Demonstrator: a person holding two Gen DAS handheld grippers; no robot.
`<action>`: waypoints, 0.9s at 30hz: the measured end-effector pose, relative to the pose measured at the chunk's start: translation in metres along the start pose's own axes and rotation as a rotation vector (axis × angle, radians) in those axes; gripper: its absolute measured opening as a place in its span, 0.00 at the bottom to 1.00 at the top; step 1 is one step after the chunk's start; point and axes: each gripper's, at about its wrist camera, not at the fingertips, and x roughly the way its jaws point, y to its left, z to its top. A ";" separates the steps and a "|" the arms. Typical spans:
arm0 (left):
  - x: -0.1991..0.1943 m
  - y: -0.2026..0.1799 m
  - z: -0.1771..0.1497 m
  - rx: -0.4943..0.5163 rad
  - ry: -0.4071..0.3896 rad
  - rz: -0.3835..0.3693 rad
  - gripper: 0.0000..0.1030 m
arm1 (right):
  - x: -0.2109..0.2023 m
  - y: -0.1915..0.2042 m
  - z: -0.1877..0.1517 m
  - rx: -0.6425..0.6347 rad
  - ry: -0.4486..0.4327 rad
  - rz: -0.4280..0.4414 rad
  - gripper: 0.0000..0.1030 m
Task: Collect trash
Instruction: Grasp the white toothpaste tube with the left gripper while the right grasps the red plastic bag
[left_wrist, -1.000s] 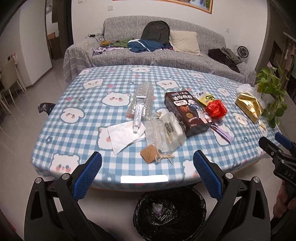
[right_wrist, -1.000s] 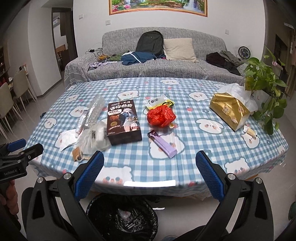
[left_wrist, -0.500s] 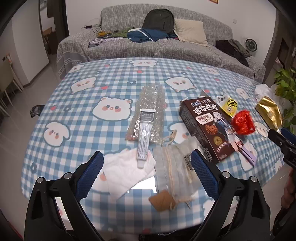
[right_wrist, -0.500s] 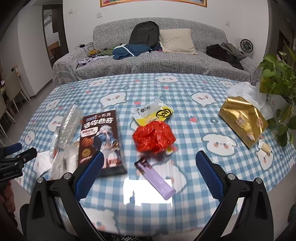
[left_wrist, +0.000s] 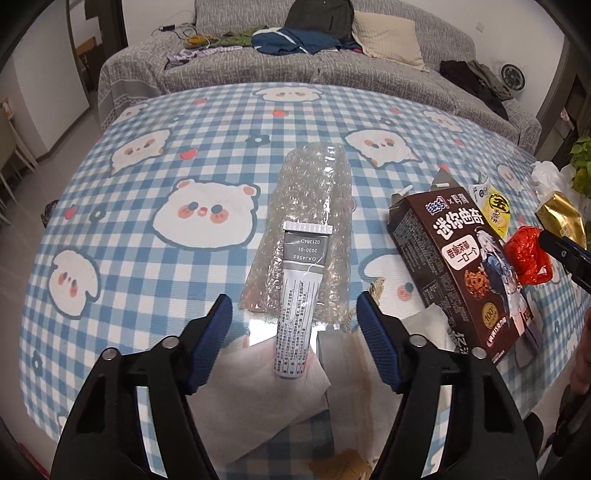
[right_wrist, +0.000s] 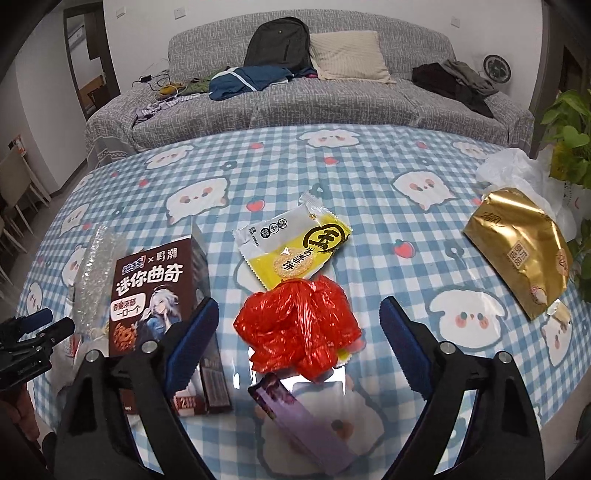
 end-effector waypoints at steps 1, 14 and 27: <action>0.002 0.000 0.000 0.001 0.004 0.000 0.57 | 0.004 0.000 0.001 0.000 0.006 -0.003 0.80; 0.012 0.001 0.006 0.008 0.010 0.015 0.22 | 0.034 -0.001 0.001 0.027 0.081 0.014 0.57; 0.005 0.001 0.007 0.003 -0.003 0.026 0.22 | 0.028 0.000 0.000 0.043 0.066 0.010 0.42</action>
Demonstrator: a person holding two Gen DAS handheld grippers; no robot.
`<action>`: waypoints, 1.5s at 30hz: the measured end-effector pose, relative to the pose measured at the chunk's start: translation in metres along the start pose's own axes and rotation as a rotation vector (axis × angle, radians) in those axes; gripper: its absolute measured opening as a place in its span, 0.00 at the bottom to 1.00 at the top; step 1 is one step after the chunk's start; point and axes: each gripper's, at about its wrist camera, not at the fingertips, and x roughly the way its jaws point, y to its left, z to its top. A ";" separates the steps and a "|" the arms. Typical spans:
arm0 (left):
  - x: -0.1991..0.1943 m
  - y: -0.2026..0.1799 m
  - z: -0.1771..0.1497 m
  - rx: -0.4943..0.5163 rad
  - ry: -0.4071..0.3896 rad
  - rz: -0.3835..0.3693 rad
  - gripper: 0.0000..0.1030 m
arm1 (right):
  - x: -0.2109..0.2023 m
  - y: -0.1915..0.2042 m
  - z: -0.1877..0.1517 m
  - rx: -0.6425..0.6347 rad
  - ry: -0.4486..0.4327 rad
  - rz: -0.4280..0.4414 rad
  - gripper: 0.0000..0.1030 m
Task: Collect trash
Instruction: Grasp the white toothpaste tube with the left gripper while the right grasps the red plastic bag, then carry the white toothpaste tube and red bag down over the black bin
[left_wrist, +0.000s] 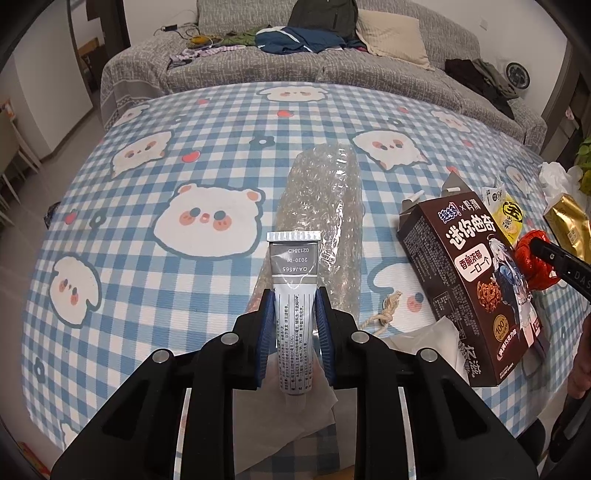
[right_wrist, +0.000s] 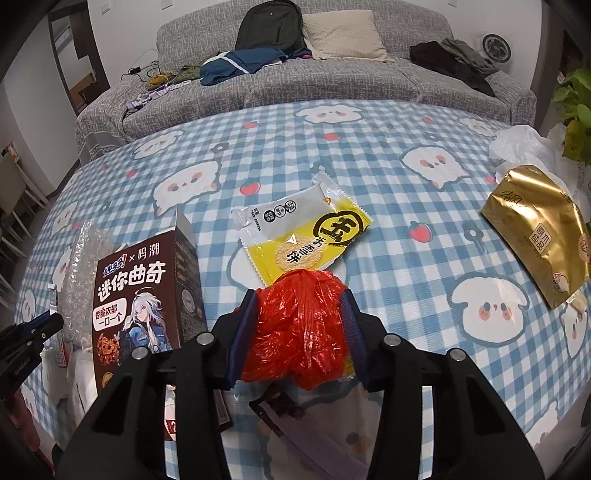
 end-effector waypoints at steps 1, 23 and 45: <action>-0.002 0.000 0.000 0.000 -0.002 0.002 0.22 | -0.002 -0.001 0.000 0.002 -0.001 0.002 0.42; -0.045 0.000 -0.011 -0.015 -0.051 0.022 0.22 | -0.053 0.010 -0.011 -0.020 -0.065 -0.015 0.40; -0.100 -0.015 -0.042 -0.013 -0.089 0.016 0.22 | -0.118 0.021 -0.035 -0.036 -0.132 0.007 0.40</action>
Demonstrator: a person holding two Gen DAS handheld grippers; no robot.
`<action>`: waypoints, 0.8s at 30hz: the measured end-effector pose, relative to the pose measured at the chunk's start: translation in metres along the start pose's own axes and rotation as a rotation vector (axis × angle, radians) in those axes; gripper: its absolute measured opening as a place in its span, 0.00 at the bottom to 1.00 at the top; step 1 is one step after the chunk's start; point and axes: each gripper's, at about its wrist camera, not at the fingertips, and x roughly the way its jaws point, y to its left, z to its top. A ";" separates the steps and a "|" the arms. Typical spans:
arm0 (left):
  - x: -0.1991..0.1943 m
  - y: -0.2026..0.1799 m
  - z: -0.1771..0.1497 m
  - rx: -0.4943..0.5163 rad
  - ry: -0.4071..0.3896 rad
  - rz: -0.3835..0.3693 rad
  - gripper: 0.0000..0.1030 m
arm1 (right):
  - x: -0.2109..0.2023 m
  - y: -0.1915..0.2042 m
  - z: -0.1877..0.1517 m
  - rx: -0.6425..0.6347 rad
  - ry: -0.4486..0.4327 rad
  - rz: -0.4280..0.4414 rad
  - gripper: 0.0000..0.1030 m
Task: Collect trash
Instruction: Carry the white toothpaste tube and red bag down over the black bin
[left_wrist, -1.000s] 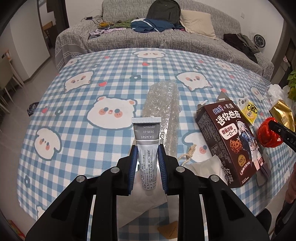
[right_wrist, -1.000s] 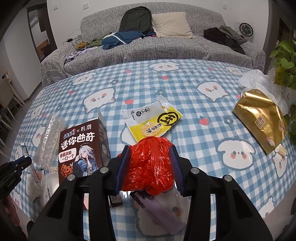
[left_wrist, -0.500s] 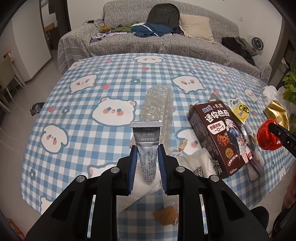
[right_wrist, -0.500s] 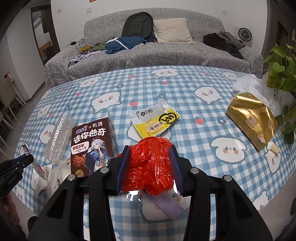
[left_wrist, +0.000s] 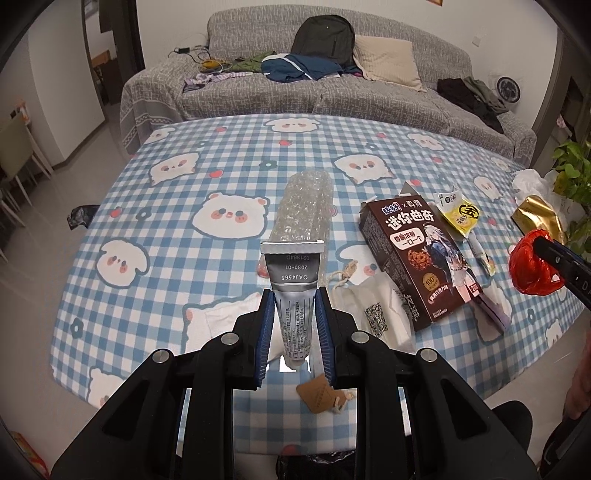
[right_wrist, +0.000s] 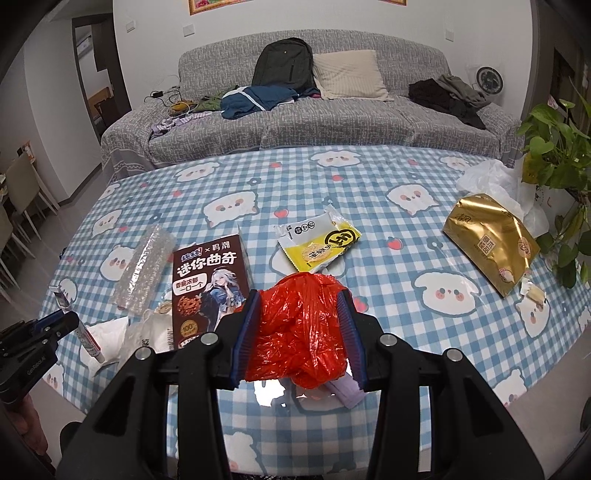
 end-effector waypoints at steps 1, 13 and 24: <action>-0.002 0.000 -0.002 -0.002 0.000 -0.001 0.22 | -0.004 0.001 -0.001 -0.002 -0.003 0.002 0.40; -0.047 -0.013 -0.029 0.013 -0.038 -0.011 0.22 | -0.050 0.018 -0.026 -0.034 -0.033 0.029 0.39; -0.076 -0.020 -0.061 0.028 -0.047 -0.033 0.22 | -0.093 0.034 -0.054 -0.059 -0.064 0.037 0.39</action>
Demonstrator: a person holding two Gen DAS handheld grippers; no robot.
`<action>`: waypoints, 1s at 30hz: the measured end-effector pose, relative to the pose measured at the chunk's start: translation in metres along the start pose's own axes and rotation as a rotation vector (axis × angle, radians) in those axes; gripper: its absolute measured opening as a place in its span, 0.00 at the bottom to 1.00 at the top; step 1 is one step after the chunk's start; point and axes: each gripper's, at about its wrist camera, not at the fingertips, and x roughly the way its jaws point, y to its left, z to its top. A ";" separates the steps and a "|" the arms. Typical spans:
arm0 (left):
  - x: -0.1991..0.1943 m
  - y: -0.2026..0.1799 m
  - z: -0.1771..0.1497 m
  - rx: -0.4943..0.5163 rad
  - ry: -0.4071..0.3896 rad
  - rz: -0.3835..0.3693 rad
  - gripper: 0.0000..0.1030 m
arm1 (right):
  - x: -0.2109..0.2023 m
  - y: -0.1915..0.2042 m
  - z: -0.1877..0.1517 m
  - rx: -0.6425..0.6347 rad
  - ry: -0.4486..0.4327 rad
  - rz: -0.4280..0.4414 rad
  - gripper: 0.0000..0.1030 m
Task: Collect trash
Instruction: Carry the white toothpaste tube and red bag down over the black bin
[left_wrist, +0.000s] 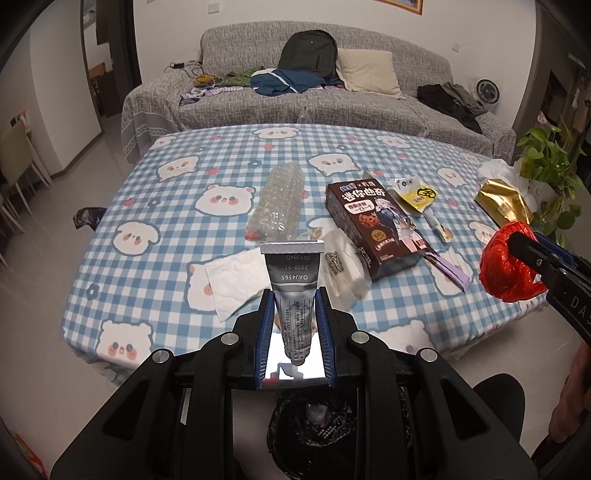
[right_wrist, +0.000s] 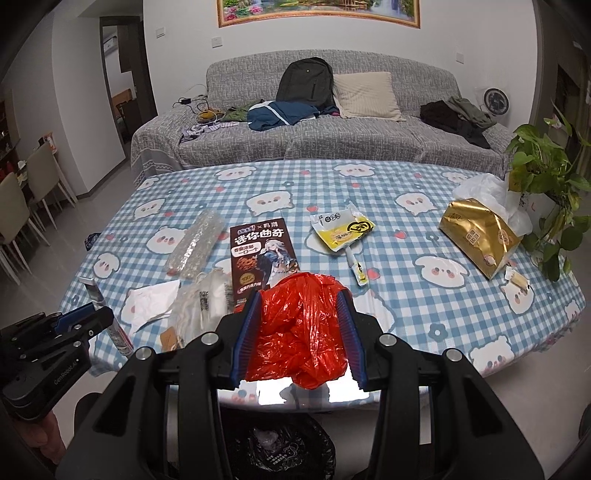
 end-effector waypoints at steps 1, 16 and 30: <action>-0.002 -0.001 -0.004 0.000 0.001 -0.001 0.22 | -0.003 0.002 -0.002 -0.004 -0.001 -0.002 0.39; -0.031 -0.009 -0.060 -0.009 -0.005 -0.018 0.22 | -0.038 0.025 -0.057 -0.023 0.002 0.012 0.39; -0.034 -0.003 -0.107 -0.044 0.024 -0.018 0.22 | -0.049 0.030 -0.102 -0.009 0.029 0.020 0.39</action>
